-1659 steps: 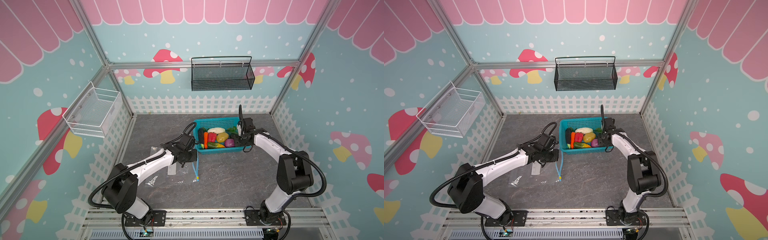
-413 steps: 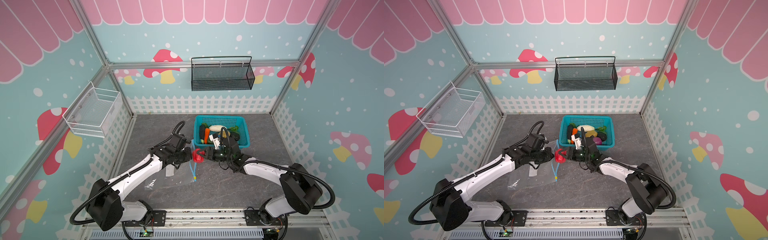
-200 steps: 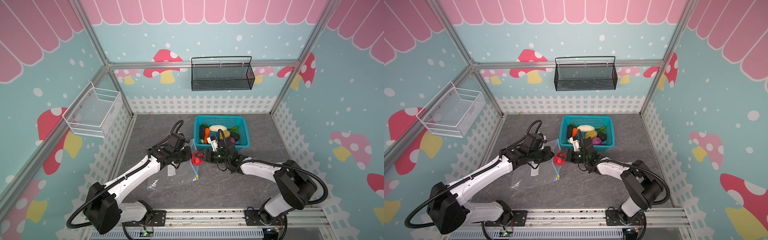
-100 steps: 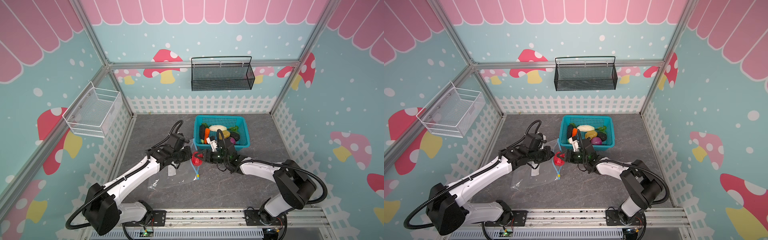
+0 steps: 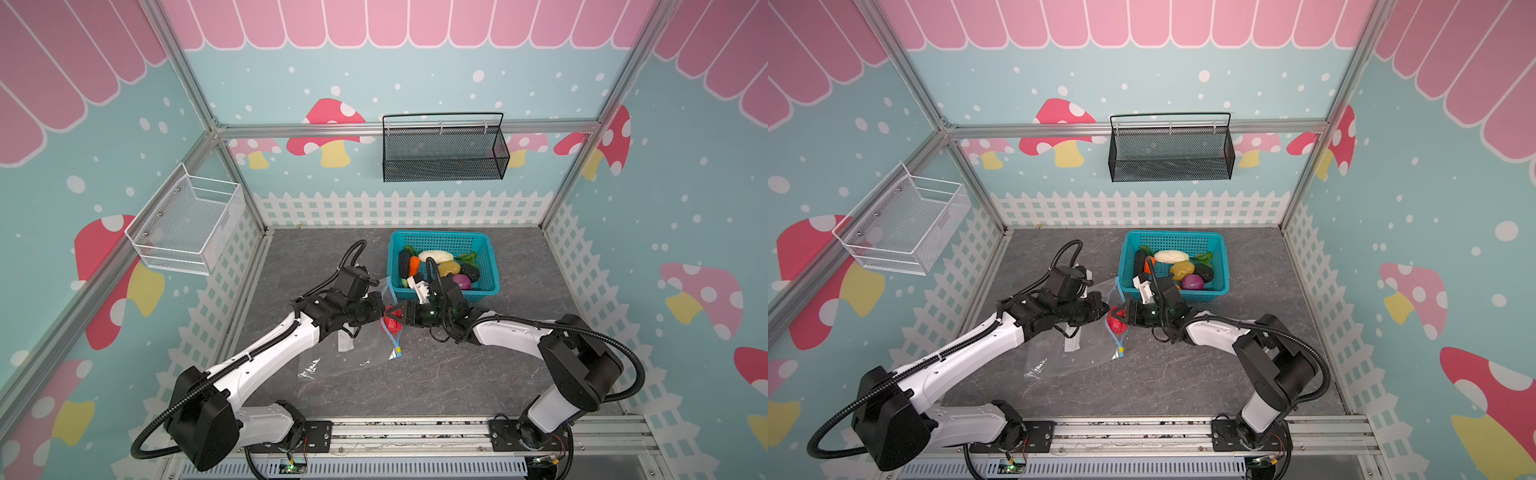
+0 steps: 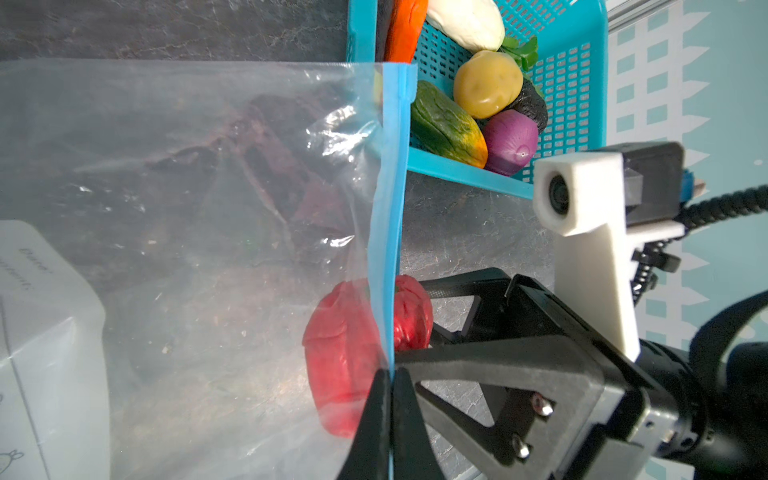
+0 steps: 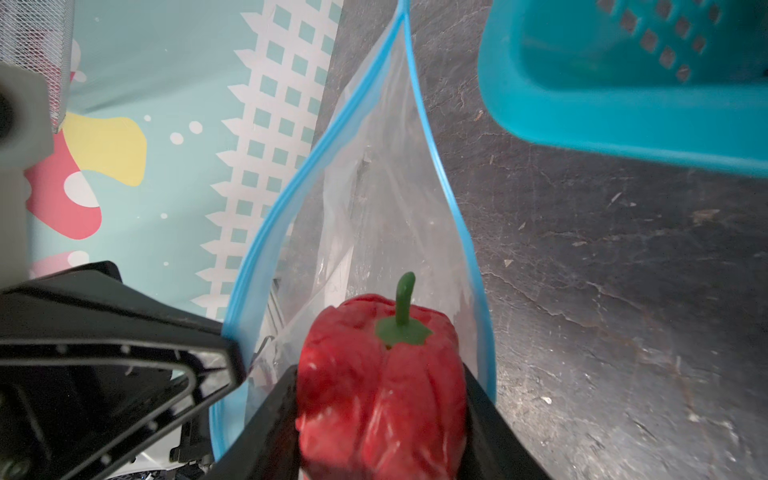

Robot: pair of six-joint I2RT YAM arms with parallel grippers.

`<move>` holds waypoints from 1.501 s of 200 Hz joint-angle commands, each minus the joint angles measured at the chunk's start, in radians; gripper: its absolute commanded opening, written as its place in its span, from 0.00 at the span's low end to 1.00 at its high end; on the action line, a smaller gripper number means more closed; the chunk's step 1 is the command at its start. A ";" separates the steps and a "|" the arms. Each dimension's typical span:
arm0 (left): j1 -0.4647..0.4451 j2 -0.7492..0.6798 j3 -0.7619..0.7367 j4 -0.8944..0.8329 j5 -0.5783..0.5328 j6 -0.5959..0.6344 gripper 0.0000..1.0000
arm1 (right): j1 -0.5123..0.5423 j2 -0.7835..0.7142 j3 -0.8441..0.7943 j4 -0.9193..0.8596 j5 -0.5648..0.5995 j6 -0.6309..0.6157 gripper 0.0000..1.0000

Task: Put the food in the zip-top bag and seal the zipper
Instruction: 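Carry the red pepper with the right gripper into the bag opening, then open the right gripper to drop the red pepper into the bag, then move the right gripper back over the teal basket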

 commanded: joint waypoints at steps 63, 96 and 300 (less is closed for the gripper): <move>-0.002 -0.006 -0.001 0.014 0.003 -0.010 0.00 | 0.008 0.040 0.033 -0.027 0.017 -0.037 0.55; -0.003 -0.004 0.002 0.014 0.002 -0.007 0.00 | 0.008 0.039 0.036 -0.031 0.022 -0.043 0.63; 0.000 0.004 -0.011 0.020 -0.003 0.010 0.00 | -0.002 -0.150 0.168 -0.461 0.281 -0.208 0.63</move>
